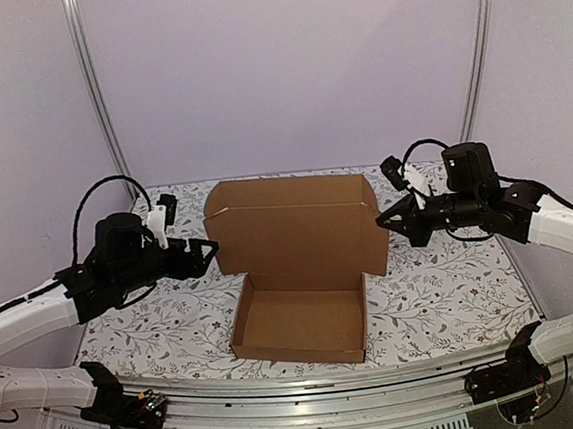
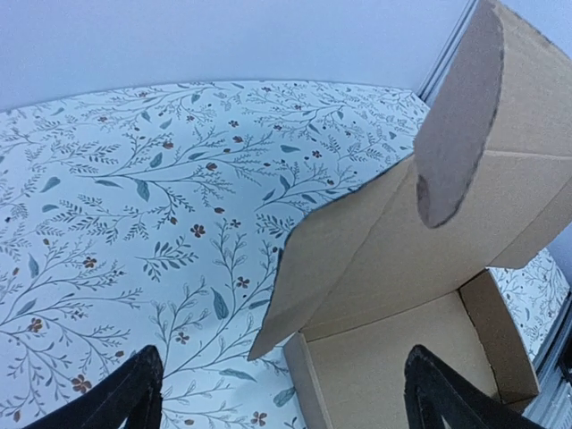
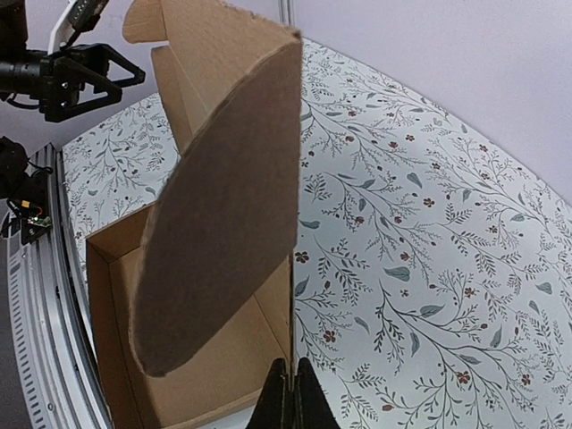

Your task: Fold the paper box

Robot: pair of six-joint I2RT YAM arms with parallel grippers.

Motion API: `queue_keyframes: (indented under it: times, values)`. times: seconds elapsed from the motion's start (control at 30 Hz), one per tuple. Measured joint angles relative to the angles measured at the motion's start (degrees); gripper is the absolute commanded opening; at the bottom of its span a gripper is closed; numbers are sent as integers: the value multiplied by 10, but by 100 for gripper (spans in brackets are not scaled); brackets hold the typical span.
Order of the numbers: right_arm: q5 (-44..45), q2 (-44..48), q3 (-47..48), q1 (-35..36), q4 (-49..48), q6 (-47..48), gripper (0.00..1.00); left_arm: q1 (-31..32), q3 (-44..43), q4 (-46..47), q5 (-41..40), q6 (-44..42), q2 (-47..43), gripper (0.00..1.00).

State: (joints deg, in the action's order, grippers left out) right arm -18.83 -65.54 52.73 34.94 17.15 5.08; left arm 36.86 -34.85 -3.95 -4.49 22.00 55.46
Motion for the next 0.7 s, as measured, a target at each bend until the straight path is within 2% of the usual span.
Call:
queue_keyframes:
  times: [0.43,0.7]
  values:
    - [-68,-28,2,-11,2,2,0,-74,20,158,131,-26,42,64]
    - [-83,-29,2,-12,2,3,0,-111,21,199,185,-30,77,56]
